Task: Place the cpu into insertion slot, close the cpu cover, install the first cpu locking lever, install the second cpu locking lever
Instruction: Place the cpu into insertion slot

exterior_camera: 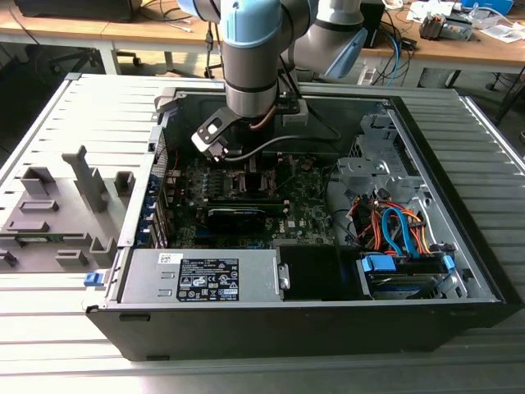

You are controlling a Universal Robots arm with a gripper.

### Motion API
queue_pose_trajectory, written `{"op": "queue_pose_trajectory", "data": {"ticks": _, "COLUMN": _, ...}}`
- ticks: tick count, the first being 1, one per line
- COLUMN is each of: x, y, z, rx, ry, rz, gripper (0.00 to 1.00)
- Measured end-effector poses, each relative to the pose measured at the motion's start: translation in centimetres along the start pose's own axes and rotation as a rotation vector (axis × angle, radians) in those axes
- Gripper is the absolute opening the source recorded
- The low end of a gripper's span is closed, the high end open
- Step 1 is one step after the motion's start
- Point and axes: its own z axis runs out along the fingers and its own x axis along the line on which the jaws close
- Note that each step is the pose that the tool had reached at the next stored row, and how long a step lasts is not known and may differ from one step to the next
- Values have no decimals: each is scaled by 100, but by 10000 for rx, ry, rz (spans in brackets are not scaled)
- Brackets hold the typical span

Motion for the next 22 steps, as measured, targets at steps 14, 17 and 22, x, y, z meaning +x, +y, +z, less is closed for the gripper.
{"op": "queue_pose_trajectory", "data": {"ticks": 14, "x": 15, "y": -30, "z": 31, "rx": 0, "ry": 0, "rz": 4, "gripper": 54}}
{"op": "queue_pose_trajectory", "data": {"ticks": 17, "x": 30, "y": -32, "z": 32, "rx": -1, "ry": 0, "rz": 26, "gripper": 54}}
{"op": "queue_pose_trajectory", "data": {"ticks": 22, "x": 46, "y": -35, "z": 35, "rx": 0, "ry": -5, "rz": 102, "gripper": 54}}
